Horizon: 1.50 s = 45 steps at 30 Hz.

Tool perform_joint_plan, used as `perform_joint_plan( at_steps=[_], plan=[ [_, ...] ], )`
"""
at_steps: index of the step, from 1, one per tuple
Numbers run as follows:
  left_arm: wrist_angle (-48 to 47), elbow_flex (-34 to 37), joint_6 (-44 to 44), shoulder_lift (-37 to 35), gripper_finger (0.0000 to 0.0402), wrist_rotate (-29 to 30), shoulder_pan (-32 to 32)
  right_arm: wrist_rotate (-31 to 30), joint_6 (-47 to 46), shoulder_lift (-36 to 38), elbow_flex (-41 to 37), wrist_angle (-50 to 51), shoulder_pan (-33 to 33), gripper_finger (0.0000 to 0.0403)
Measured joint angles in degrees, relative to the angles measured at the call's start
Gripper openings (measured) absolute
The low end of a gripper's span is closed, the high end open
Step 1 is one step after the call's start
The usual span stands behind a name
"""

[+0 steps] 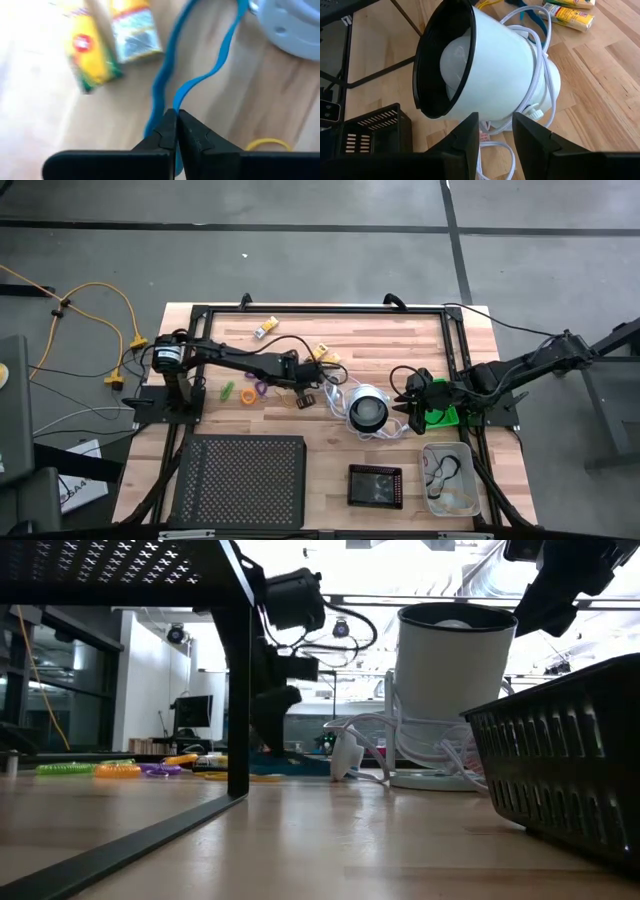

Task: Pick & Place Office Desk Supplies
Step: Put the blue rubberband into the gray bin

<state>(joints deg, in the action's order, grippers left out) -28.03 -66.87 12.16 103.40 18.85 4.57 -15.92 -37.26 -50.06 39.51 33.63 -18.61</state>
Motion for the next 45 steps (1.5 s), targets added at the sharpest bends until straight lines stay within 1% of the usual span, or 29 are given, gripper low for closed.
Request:
perform_joint_plan(
  at_steps=[3,11,16,21,26,32,35,39,45],
  plan=[
    [0.23,0.0,-0.79,-2.12,0.0001,5.76,-1.51,0.0,0.0,0.0,0.0,-0.03,0.0,0.0105],
    [0.84,0.0,-4.24,-8.11,0.0001,23.64,-6.96,0.0,0.0,0.0,0.0,-0.06,0.0,0.0105],
    [3.96,0.0,-8.62,-10.5,0.0,31.66,-9.87,0.0,0.0,0.0,0.0,-0.05,0.0,0.0105],
    [12.67,0.0,-19.35,-11.59,0.0,37.03,-12.58,0.0,0.0,0.0,0.0,-0.02,0.0,0.0105],
    [27.23,0.0,-35.98,-11.66,0.0,43.46,-15.91,0.0,0.0,0.0,0.0,-0.05,-0.01,0.0105],
    [45.73,0.0,-56.22,-11.7,0.0,47.9,-19.81,0.0,0.0,0.0,-0.02,-0.04,0.0,0.0105],
    [52.43,-0.02,-62.08,-11.7,0.0,49.88,-21.79,0.0,0.0,0.0,0.0,-0.04,-0.01,0.0105],
    [54.24,-0.04,-63.39,-11.72,0.0,50.73,-24.57,0.0,0.0,0.0,0.0,-0.06,0.0,0.0105],
    [54.16,-0.04,-60.2,-11.31,0.0,50.62,-29.64,0.0,0.0,0.0,0.0,-0.06,0.0,0.0105]
  ],
)
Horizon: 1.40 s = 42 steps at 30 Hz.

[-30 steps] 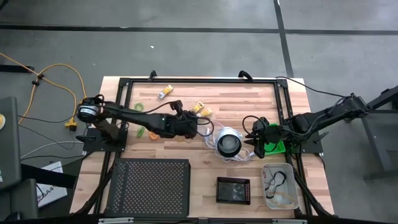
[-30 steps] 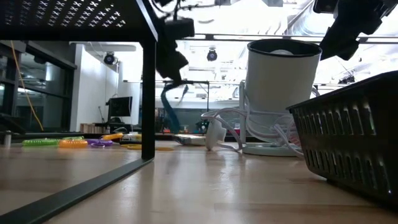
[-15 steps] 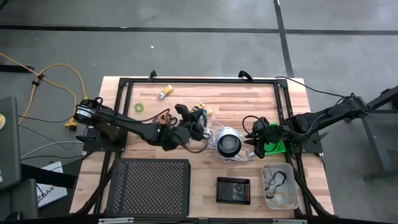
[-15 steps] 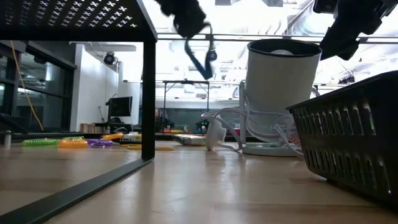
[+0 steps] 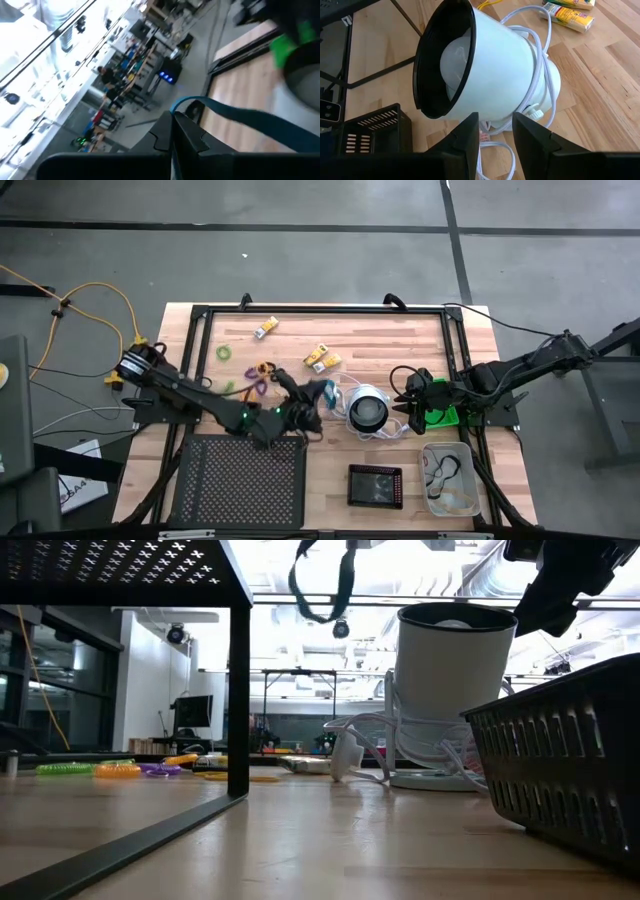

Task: Pick & Place Office Desk Supplies
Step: Put the blue rubberband into the gray bin

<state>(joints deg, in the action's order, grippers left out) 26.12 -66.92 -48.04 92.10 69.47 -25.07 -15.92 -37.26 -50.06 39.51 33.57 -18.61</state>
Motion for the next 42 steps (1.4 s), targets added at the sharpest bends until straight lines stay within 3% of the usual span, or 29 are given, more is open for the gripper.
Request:
perform_joint_plan(
  at_steps=[6,12,26,34,42],
  plan=[
    [-0.02,-0.04,7.09,2.76,0.0,-4.4,-3.97,0.0,0.0,0.0,0.0,0.0,0.0,0.0105],
    [2.91,-1.27,11.42,7.33,0.0,-11.25,-3.51,0.0,0.0,-0.02,0.0,0.01,0.0,0.0105],
    [3.51,-20.59,4.55,22.21,0.0,-22.24,-1.44,0.0,0.0,-0.02,0.0,-0.01,0.0,0.0105],
    [3.4,-24.3,9.44,26.79,0.0,-34.28,0.53,0.0,0.0,-0.02,0.0,-0.03,0.0,0.0105],
    [1.69,-24.35,12.1,26.82,0.0,-35.12,1.5,0.0,0.0,-0.02,0.0,-0.05,0.0,0.0105]
  ],
)
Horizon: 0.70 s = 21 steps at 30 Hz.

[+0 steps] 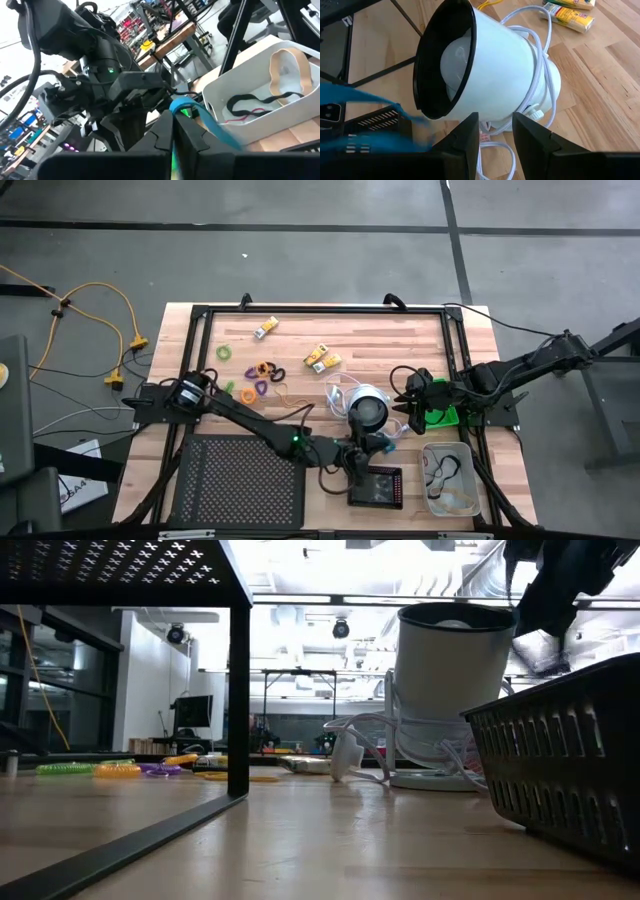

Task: Pick & Place Office Desk Supplies
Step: Put the blue rubberband into the gray bin

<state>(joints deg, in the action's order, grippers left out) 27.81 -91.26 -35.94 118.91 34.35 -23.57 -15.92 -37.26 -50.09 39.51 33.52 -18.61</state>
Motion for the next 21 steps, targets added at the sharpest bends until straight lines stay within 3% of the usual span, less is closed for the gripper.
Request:
perform_joint_plan(
  at_steps=[16,21],
  plan=[
    [2.27,0.02,0.87,-0.02,0.0,-0.13,-0.04,-0.31,1.32,0.0,0.0,0.0,-0.02,0.0105],
    [3.1,0.04,1.33,-0.02,0.0,-4.12,-0.04,0.45,0.98,0.0,0.0,-1.71,0.0,0.0105]
  ],
)
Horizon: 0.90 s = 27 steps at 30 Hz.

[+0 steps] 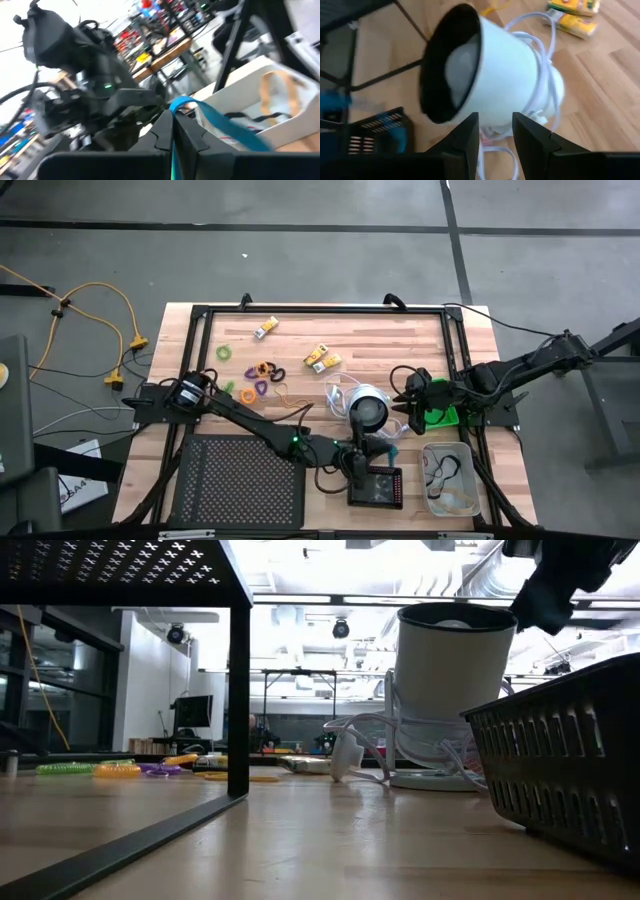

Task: Pick & Place Office Desk Supplies
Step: Put the blue rubberband into the gray bin

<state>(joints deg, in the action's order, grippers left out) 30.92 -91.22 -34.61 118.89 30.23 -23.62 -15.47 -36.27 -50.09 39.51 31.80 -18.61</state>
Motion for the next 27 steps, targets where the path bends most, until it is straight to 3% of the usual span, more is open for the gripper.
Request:
perform_joint_plan(
  at_steps=[8,14,27],
  plan=[
    [1.65,0.0,0.15,0.0,0.0,-3.0,-0.17,13.14,-7.43,0.0,0.0,-1.06,-0.02,0.0105],
    [2.8,0.02,-0.04,0.0,0.0,-3.23,-0.17,22.5,-6.13,-1.16,-0.02,-2.44,-2.04,0.0105],
    [6.05,0.04,-0.52,-0.02,0.0,-10.2,-0.17,23.43,-3.94,-10.81,-0.02,-13.45,-7.56,0.0105]
  ],
)
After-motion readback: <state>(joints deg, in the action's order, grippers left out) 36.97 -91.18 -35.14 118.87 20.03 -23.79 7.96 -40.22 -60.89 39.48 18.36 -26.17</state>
